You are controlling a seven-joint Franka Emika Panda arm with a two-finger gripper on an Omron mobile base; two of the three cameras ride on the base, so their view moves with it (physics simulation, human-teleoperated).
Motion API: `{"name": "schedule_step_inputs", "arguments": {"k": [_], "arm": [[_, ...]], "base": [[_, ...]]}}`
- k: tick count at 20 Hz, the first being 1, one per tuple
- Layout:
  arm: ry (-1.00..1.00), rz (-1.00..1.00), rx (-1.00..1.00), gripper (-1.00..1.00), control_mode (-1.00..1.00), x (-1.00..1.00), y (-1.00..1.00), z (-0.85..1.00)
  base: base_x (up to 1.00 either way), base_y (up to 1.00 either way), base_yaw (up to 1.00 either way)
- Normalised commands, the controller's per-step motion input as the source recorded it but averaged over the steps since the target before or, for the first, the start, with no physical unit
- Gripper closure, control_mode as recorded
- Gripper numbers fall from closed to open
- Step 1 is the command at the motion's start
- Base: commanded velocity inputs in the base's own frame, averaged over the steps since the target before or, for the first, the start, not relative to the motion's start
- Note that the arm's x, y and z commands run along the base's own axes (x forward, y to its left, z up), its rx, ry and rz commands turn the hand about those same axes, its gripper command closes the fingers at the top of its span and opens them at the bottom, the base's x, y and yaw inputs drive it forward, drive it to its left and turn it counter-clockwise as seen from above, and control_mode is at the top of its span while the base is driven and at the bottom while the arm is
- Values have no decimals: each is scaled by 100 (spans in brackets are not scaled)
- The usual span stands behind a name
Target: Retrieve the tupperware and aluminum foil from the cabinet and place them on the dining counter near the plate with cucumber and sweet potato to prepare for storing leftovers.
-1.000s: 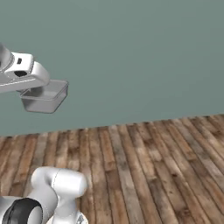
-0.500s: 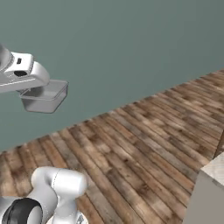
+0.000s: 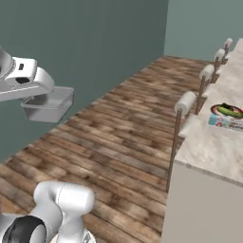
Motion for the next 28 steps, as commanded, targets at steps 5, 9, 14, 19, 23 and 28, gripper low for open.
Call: {"name": "schedule_step_inputs", "arguments": {"k": [5, 9, 14, 19, 23, 28], "arm": [[0, 0, 0, 100, 100, 0, 0, 0], [0, 0, 0, 100, 100, 0, 0, 0], [0, 0, 0, 100, 100, 0, 0, 0], [0, 0, 0, 100, 100, 0, 0, 0], [0, 0, 0, 100, 100, 0, 0, 0], [0, 0, 0, 100, 100, 0, 0, 0]], "base": [[86, 55, -58], [98, 65, -53], [100, 66, -52], [100, 58, -57], [95, 53, -60], [97, 58, -59]]}}
